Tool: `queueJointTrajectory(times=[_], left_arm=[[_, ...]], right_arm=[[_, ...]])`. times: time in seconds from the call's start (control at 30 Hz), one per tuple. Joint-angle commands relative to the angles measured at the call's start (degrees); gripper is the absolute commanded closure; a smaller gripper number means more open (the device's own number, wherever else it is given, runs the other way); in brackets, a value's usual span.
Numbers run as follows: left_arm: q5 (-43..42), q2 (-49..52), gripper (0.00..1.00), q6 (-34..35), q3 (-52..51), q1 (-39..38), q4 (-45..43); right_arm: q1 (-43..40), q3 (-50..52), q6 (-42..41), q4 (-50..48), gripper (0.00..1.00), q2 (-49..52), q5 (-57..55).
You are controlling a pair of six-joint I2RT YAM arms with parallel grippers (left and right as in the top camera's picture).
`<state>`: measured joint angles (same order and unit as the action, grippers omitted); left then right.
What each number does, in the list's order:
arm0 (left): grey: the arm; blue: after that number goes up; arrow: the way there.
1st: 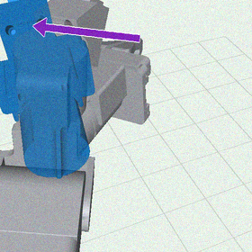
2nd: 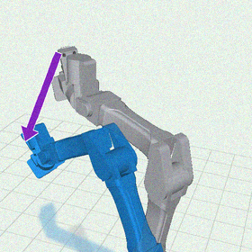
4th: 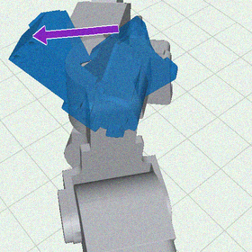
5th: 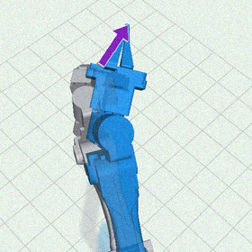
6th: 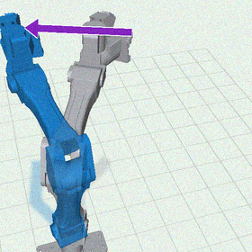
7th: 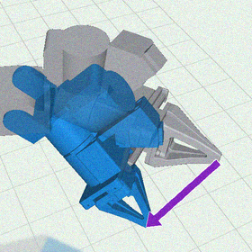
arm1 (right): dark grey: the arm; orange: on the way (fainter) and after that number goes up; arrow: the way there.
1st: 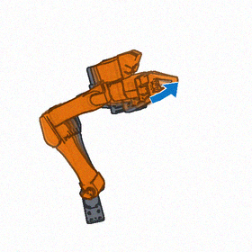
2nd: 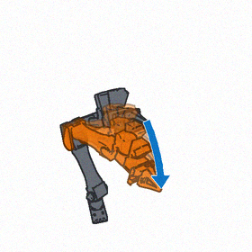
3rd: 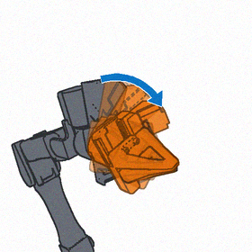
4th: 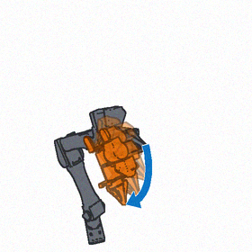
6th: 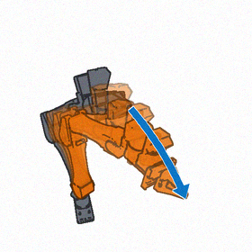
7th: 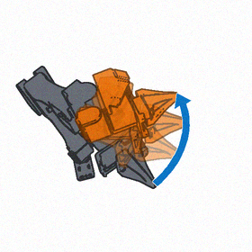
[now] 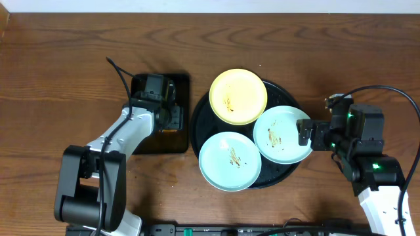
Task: Clean dirty plates on tray and stack at the side
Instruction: 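Move the left gripper over the sponge and lower onto it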
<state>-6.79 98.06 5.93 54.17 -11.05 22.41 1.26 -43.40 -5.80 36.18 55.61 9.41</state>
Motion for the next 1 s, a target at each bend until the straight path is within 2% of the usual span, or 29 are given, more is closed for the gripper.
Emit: queueJointTrajectory(times=[0.0,0.17,0.33,0.47,0.83,0.97], left_arm=[[0.4,0.6,0.36,-0.3,1.1,-0.3,-0.3],[0.4,0.6,0.42,-0.3,1.1,-0.3,-0.4],[0.6,0.6,0.44,-0.3,1.1,-0.3,-0.5],[4.8,0.6,0.45,0.0,1.1,-0.3,-0.5],[6.4,-0.2,0.46,0.9,1.1,-0.7,-1.0],[6.5,-0.3,0.5,0.8,1.1,-1.9,-0.9]], right_arm=[[0.2,-1.3,0.5,0.0,0.01,-0.1,-0.2],[0.2,-1.3,0.5,0.0,0.01,-0.1,-0.2],[0.2,-1.3,0.5,0.0,0.01,-0.1,-0.2],[0.2,-1.3,0.5,0.0,0.01,-0.1,-0.2],[0.2,-1.3,0.5,0.1,0.01,-0.1,-0.2],[0.2,-1.3,0.5,0.1,0.01,-0.1,-0.2]])
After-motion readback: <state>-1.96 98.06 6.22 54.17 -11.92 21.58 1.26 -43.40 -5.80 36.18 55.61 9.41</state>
